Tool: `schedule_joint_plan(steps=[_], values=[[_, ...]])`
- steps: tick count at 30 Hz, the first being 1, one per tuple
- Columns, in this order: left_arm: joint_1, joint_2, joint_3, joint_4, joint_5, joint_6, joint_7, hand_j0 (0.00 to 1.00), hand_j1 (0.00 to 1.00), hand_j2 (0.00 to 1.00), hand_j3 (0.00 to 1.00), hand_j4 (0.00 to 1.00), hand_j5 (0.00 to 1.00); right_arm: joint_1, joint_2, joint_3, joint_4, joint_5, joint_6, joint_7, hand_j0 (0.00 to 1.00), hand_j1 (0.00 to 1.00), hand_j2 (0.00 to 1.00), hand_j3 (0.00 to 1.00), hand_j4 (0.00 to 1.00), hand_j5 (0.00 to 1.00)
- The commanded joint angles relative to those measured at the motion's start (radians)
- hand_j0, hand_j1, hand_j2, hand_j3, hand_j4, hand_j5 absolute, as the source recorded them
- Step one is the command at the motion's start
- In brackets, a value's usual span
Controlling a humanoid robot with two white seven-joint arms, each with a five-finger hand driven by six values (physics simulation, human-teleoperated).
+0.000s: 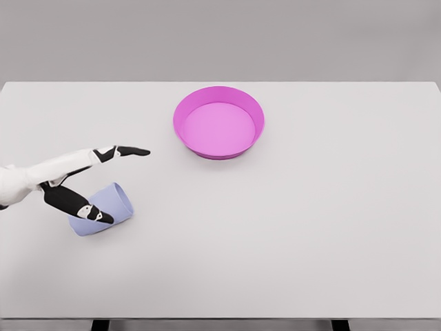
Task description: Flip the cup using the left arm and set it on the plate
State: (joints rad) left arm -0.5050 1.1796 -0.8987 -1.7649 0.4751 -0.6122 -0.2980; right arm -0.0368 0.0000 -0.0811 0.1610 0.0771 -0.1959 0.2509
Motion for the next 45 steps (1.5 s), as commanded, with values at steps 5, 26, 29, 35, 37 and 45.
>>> schedule_joint_plan(steps=[5, 26, 29, 35, 37, 45], values=[[0.131, -0.058, 0.233, 0.001, -0.170, 0.001, 0.002, 1.00, 1.00, 1.00, 1.00, 1.00, 1.00, 0.000, 0.000, 0.000, 0.000, 0.001, 0.000, 0.001, 1.00, 1.00, 1.00, 1.00, 1.00, 1.00], [0.255, -0.071, 0.261, -0.001, -0.093, 0.089, 0.007, 1.00, 1.00, 1.00, 1.00, 1.00, 1.00, 0.000, 0.000, 0.000, 0.000, 0.000, 0.000, 0.001, 1.00, 1.00, 1.00, 1.00, 1.00, 1.00], [0.273, -0.074, 0.262, 0.001, -0.098, 0.175, 0.008, 1.00, 1.00, 1.00, 1.00, 1.00, 1.00, -0.001, 0.000, 0.000, 0.000, 0.000, 0.001, 0.001, 1.00, 1.00, 1.00, 1.00, 1.00, 1.00], [0.273, -0.078, 0.276, 0.001, -0.101, 0.183, 0.008, 1.00, 1.00, 1.00, 1.00, 1.00, 1.00, 0.000, 0.000, 0.000, 0.000, 0.000, 0.000, 0.001, 1.00, 1.00, 1.00, 1.00, 1.00, 1.00], [0.273, -0.078, 0.276, 0.001, -0.099, 0.183, 0.008, 1.00, 1.00, 1.00, 1.00, 1.00, 1.00, 0.000, 0.000, 0.000, 0.000, 0.000, 0.001, 0.001, 1.00, 1.00, 1.00, 1.00, 1.00, 1.00], [0.275, -0.080, 0.276, 0.001, -0.102, 0.334, 0.010, 1.00, 1.00, 1.00, 1.00, 1.00, 1.00, 0.000, 0.000, 0.000, 0.000, 0.000, 0.000, 0.001, 1.00, 1.00, 1.00, 1.00, 1.00, 1.00]])
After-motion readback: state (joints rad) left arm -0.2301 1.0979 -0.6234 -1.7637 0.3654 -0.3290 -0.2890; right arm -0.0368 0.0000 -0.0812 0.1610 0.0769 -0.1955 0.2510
